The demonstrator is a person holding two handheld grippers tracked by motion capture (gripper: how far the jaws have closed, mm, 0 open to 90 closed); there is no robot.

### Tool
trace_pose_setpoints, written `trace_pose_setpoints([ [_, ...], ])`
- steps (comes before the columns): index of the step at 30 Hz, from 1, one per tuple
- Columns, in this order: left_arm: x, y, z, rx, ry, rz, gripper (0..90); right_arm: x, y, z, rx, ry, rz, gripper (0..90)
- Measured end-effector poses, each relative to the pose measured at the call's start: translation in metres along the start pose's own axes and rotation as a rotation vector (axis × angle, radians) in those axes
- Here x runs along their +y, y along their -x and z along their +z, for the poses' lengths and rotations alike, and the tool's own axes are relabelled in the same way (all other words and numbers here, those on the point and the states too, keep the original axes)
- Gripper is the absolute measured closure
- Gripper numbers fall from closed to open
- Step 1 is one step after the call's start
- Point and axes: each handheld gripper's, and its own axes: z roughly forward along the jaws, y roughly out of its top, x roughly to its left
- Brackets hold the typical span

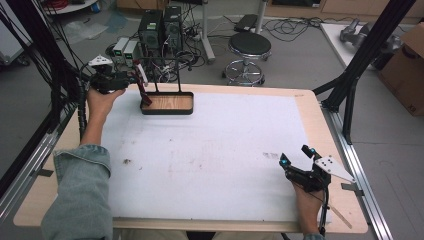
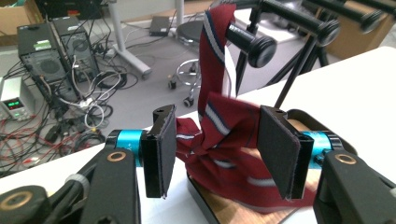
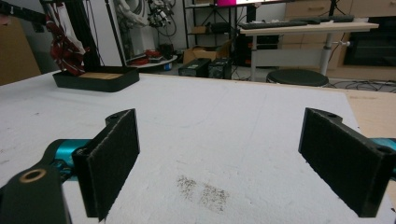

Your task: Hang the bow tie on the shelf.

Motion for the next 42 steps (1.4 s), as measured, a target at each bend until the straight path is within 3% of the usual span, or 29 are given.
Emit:
trace_pose_setpoints([
  [15, 0.003, 0.009, -0.040, 0.014, 0.075, 0.014, 35.7, 0.000, 0.001, 0.000, 0.000, 0.001, 0.000, 11.5],
  [18, 0.003, 0.013, -0.047, 0.021, 0.085, 0.015, 31.7, 0.000, 0.001, 0.000, 0.000, 0.002, 0.000, 11.5],
  [34, -0.003, 0.039, -0.094, 0.049, 0.187, 0.058, 26.9, 0.000, 0.000, 0.000, -0.002, 0.002, 0.006, 11.5],
  [42, -0.010, 0.051, -0.116, 0.065, 0.230, 0.059, 25.4, 0.000, 0.001, 0.000, -0.004, 0.001, 0.007, 11.5],
])
